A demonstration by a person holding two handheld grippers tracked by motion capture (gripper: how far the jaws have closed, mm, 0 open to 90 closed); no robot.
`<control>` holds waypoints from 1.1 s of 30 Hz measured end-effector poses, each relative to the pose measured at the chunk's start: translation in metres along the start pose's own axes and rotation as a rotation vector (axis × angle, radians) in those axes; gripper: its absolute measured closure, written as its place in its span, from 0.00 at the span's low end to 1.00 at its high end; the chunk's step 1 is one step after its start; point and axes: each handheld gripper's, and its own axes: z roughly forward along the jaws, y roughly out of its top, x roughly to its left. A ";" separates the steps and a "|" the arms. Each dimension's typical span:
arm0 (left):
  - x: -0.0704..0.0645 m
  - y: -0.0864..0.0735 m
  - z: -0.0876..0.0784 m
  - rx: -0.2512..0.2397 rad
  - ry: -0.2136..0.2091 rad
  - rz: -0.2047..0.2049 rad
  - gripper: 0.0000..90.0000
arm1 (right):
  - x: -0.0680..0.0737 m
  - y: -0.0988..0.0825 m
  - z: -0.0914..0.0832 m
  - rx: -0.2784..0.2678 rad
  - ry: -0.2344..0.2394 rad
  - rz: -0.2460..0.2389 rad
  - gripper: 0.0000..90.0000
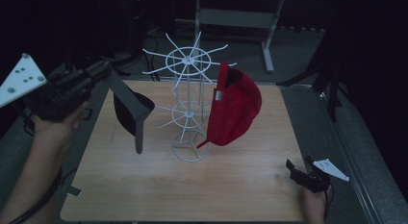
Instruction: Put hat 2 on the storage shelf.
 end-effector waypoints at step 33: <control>-0.025 0.016 0.065 0.063 -0.098 0.037 0.96 | -0.002 0.000 -0.001 -0.002 0.004 0.016 0.17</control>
